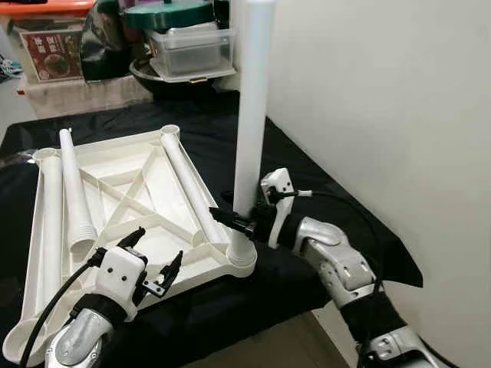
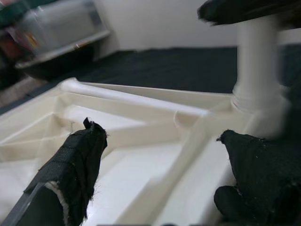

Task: Building children table

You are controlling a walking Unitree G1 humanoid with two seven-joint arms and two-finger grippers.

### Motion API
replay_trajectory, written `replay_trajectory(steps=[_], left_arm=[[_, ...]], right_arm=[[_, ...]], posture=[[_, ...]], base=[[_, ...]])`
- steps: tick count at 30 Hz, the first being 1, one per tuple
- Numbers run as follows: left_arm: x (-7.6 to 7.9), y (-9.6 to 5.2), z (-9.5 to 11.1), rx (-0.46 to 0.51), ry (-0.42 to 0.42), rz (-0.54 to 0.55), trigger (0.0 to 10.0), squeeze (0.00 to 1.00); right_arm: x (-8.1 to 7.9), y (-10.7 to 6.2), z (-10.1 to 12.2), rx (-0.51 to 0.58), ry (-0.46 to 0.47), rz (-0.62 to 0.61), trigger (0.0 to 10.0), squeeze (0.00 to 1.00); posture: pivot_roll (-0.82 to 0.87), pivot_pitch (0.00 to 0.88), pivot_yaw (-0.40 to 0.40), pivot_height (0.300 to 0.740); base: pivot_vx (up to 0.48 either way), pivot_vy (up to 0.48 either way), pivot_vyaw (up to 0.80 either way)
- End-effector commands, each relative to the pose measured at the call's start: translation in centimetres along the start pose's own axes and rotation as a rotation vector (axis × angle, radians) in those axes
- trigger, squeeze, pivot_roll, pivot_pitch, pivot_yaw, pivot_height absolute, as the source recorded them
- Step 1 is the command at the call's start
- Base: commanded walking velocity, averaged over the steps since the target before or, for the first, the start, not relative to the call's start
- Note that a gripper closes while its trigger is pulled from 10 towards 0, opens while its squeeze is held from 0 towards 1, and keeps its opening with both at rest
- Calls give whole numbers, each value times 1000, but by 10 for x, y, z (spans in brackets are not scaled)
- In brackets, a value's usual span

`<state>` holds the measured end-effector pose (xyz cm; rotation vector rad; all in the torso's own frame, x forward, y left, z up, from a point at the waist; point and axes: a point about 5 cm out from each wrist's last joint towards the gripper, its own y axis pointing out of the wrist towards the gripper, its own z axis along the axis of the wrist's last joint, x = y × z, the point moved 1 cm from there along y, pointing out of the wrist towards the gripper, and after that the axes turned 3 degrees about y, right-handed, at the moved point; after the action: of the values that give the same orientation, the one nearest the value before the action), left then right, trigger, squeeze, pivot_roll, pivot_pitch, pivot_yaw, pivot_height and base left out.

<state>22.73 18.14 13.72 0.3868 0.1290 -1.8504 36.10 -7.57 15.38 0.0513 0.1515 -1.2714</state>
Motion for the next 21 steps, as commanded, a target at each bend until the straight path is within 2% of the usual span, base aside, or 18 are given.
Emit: replay_trajectory(steps=[1, 2, 3, 4, 5, 6, 7, 8, 10, 11, 13, 14, 15, 16, 17, 18, 19, 21], left_arm=[[-1, -5, -5, -24, 11, 7, 10000, 0], [0, -4, -5, -21, 10, 4, 10000, 0], [0, -2, -5, -18, 10, 2, 10000, 0], [1, 0, -4, -12, 7, -2, 10000, 0], [1, 0, -4, -12, 7, -2, 10000, 0], [2, 1, -4, -8, 4, -7, 10000, 0], [3, 3, -4, -6, 3, -10, 10000, 0], [4, 3, -4, -5, 2, -13, 10000, 0], [4, 3, -4, -5, 2, -13, 10000, 0], [3, 3, -5, -5, 2, -11, 10000, 0], [0, 3, -5, -6, 3, -4, 10000, 0], [0, 3, -5, -6, 3, -4, 10000, 0], [-1, 2, -6, -8, 2, 2, 10000, 0], [-1, 2, -6, -8, 2, 2, 10000, 0], [-1, 2, -6, -9, 1, 4, 10000, 0], [-1, 2, -6, -9, 1, 4, 10000, 0], [0, 2, -6, -9, 1, 5, 10000, 0], [0, 2, -7, -9, 1, 6, 10000, 0]], right_arm=[[58, -18, -44, -186, 30, -414, 0, 0], [65, -26, -51, -204, 14, -527, 0, 0], [62, -29, -53, -208, 8, -527, 0, 0], [49, -26, -53, -208, 13, -461, 0, 0], [49, -26, -53, -208, 13, -461, 0, 0], [32, -20, -50, -200, 36, -356, 10000, 0], [20, -17, -47, -193, 53, -286, 10000, 0], [9, -13, -38, -141, 79, -209, 10000, 0], [9, -13, -38, -141, 79, -209, 10000, 0], [-25, -10, -10, -16, 145, 122, 10000, 1000], [-55, -17, 10, 40, 172, 424, 10000, 1000], [-55, -17, 10, 40, 172, 424, 10000, 1000], [-70, -37, 23, 43, 163, 723, 10000, 0], [-70, -37, 23, 43, 163, 723, 10000, 0], [-75, -48, 28, 33, 157, 849, 10000, 0], [-75, -48, 28, 33, 157, 849, 10000, 0], [-77, -63, 29, 5, 131, 994, 10000, 0], [-75, -76, 21, -50, 23, 1097, 10000, 0]], posture=[[112, 0, -44, 740], [113, 0, -41, 740], [113, 0, -41, 740], [99, 0, -28, 740], [99, 0, -28, 740], [98, 0, -25, 740], [98, 0, -26, 740], [98, 0, -28, 740], [98, 0, -28, 740], [99, 0, -36, 740], [100, 0, -36, 740], [100, 0, -36, 740], [98, 0, -39, 740], [98, 0, -39, 740], [98, 0, -39, 740], [98, 0, -39, 740], [96, 0, -39, 740], [99, 0, -43, 740]], base=[[0, 0, 0], [0, 0, 0], [0, 0, 0], [0, 0, 0], [0, 0, 0], [0, 0, 0], [0, 0, 0], [0, 0, 0], [0, 0, 0], [0, 0, 0], [0, 0, 0], [0, 0, 0], [0, 0, 0], [0, 0, 0], [0, 0, 0], [0, 0, 0], [0, 0, 0], [0, 0, 0]])
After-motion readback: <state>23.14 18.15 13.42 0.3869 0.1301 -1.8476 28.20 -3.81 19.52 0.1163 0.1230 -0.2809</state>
